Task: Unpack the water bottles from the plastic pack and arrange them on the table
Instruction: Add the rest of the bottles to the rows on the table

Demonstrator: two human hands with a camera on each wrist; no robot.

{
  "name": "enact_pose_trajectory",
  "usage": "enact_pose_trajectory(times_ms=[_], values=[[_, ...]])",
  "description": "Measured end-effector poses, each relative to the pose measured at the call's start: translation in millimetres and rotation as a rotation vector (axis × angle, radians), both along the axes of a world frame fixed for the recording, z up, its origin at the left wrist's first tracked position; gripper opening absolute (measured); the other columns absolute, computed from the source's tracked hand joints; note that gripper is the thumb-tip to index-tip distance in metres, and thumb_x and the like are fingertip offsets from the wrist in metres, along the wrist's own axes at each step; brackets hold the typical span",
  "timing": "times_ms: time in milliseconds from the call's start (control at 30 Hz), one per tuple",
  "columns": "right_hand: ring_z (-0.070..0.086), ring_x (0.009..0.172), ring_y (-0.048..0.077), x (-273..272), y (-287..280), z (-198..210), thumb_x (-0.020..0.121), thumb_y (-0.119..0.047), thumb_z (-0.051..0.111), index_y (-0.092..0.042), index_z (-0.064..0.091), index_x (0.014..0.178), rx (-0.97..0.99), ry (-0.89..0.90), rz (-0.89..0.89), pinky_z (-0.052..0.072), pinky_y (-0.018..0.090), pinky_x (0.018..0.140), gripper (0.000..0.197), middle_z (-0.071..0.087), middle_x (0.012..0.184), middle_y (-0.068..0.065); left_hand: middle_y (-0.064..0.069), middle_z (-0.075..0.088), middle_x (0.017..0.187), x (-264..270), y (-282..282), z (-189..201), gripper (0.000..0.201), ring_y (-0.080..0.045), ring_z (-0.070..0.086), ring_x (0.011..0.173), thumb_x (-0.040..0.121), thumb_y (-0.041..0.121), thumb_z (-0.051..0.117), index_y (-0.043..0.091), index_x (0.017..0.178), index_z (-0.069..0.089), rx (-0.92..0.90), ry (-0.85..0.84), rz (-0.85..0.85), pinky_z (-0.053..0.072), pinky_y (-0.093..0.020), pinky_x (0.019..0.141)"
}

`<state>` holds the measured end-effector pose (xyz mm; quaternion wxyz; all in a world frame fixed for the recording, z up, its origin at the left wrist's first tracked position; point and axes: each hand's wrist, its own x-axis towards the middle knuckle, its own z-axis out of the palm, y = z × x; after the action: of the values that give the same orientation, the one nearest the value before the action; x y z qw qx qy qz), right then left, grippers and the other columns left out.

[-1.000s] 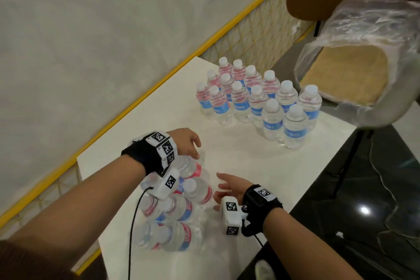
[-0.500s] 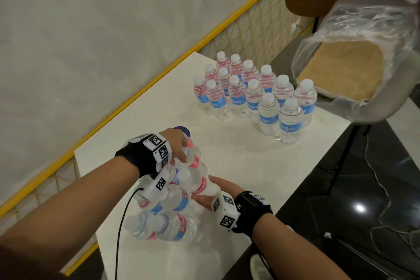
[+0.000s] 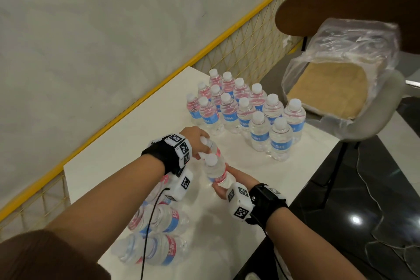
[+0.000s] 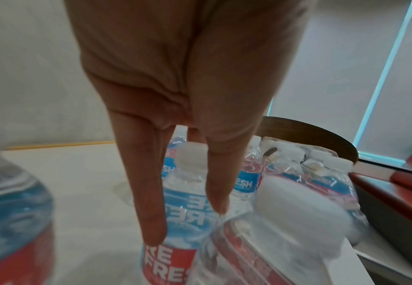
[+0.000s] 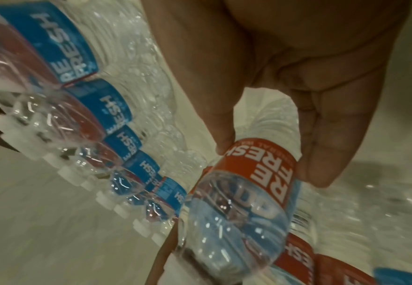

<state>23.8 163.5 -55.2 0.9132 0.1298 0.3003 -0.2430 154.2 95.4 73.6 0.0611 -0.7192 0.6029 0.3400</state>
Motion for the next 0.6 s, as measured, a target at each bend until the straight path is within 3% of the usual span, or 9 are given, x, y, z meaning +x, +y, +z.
enact_pose_trajectory(times_ms=[133, 233, 333, 400, 467, 533, 600], values=[[0.07, 0.068, 0.032, -22, -18, 10, 0.093, -0.038, 0.055, -0.004, 0.058, 0.109, 0.009, 0.016, -0.1, 0.057, 0.042, 0.046, 0.038, 0.07, 0.083, 0.019, -0.012, 0.065, 0.1, -12, -14, -5, 0.021, -0.031, 0.07, 0.089, 0.076, 0.023, 0.073, 0.022, 0.092, 0.059, -0.061, 0.101, 0.058, 0.06, -0.041, 0.077], [0.061, 0.084, 0.03, -39, -28, 25, 0.093, -0.036, 0.057, -0.002, 0.056, 0.106, 0.011, 0.116, -0.154, 0.055, 0.047, 0.05, 0.037, 0.063, 0.095, 0.019, -0.014, 0.07, 0.094, -15, -27, -14, 0.029, -0.033, 0.068, 0.092, 0.075, 0.035, 0.069, 0.011, 0.09, 0.061, -0.076, 0.054, 0.031, 0.057, -0.045, 0.083], [0.058, 0.091, 0.034, -50, -36, 39, 0.095, -0.031, 0.053, -0.002, 0.049, 0.082, -0.016, 0.234, -0.189, 0.052, 0.04, 0.041, 0.032, 0.056, 0.085, 0.02, -0.01, 0.064, 0.084, -22, -30, -15, 0.028, -0.032, 0.065, 0.089, 0.079, 0.037, 0.063, 0.011, 0.081, 0.056, -0.11, 0.081, 0.063, 0.051, -0.037, 0.078], [0.056, 0.112, 0.035, -53, -45, 37, 0.095, -0.029, 0.054, -0.002, 0.046, 0.08, -0.051, 0.305, -0.18, 0.054, 0.04, 0.047, 0.032, 0.057, 0.089, 0.021, -0.009, 0.058, 0.09, -24, -32, -19, 0.029, -0.025, 0.057, 0.088, 0.083, 0.037, 0.064, 0.011, 0.089, 0.053, -0.143, 0.101, 0.088, 0.046, -0.034, 0.08], [0.054, 0.12, 0.036, -53, -52, 31, 0.093, -0.029, 0.057, 0.0, 0.052, 0.1, -0.063, 0.312, -0.168, 0.053, 0.047, 0.06, 0.03, 0.059, 0.111, 0.027, -0.008, 0.059, 0.098, -24, -32, -23, 0.039, -0.025, 0.058, 0.093, 0.08, 0.04, 0.066, 0.009, 0.102, 0.055, -0.159, 0.171, 0.133, 0.049, -0.036, 0.085], [0.057, 0.114, 0.037, -52, -57, 23, 0.093, -0.029, 0.058, -0.003, 0.044, 0.128, -0.049, 0.312, -0.183, 0.054, 0.051, 0.063, 0.046, 0.055, 0.123, 0.031, -0.007, 0.06, 0.107, -25, -32, -25, 0.052, -0.025, 0.061, 0.096, 0.078, 0.035, 0.068, 0.008, 0.12, 0.053, -0.151, 0.276, 0.207, 0.053, -0.036, 0.084], [0.062, 0.103, 0.036, -50, -60, 20, 0.095, -0.026, 0.056, -0.006, 0.038, 0.136, -0.055, 0.316, -0.209, 0.056, 0.048, 0.062, 0.049, 0.056, 0.122, 0.033, -0.008, 0.06, 0.119, -22, -36, -31, 0.055, -0.027, 0.062, 0.103, 0.08, 0.034, 0.069, 0.011, 0.126, 0.05, -0.166, 0.286, 0.226, 0.05, -0.037, 0.092]])
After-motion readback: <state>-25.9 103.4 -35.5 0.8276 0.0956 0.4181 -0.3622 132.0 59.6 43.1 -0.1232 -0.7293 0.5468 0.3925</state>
